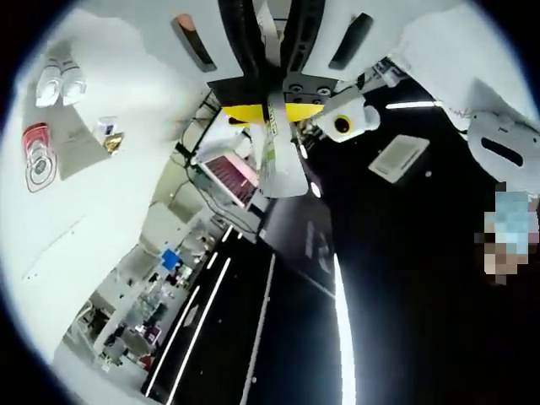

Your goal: Arrange the skincare products in the storage area until every visible bottle or jar stands upright without overlapping.

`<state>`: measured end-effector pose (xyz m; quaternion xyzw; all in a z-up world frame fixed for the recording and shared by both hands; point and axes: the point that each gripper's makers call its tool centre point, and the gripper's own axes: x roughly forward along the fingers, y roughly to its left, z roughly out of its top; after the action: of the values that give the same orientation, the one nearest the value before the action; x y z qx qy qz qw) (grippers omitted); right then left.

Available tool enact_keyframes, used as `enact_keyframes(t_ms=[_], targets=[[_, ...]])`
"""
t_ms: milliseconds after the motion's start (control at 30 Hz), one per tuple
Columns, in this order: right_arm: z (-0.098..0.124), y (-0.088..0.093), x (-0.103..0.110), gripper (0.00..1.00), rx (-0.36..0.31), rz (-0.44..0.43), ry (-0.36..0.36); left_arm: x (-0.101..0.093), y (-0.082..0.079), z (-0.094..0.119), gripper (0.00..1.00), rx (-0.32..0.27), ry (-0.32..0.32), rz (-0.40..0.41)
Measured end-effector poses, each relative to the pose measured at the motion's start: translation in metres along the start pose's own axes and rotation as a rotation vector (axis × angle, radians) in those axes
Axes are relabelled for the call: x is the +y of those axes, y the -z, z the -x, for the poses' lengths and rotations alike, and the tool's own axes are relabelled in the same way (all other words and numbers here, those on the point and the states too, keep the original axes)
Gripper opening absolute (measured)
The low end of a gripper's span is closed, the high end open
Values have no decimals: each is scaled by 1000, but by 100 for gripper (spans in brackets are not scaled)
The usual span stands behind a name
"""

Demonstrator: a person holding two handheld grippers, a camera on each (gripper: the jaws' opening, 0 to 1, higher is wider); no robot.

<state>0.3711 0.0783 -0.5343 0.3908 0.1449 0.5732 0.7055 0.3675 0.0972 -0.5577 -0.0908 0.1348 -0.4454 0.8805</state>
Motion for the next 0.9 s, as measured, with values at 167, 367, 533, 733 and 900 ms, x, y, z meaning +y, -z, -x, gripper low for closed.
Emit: enact_keyframes(t_ms=[167,367,533,733,900], targets=[[0,-1,22,4,27,-53,-142,-19,-1,7,44,11,211,144],[-2,0,18,3,47,-44,-121,-26,5,3,29,32,219,139],[4,-3,-6,3,45,-58,-13,-9,6,-2,16,-21,125,251],[4,-3,-20,3,38,-32,77,-6,7,-5,4,-72,91,329],[0,-2,-28,15,14,45,150,1,-11,-4,3,-211,65,459]])
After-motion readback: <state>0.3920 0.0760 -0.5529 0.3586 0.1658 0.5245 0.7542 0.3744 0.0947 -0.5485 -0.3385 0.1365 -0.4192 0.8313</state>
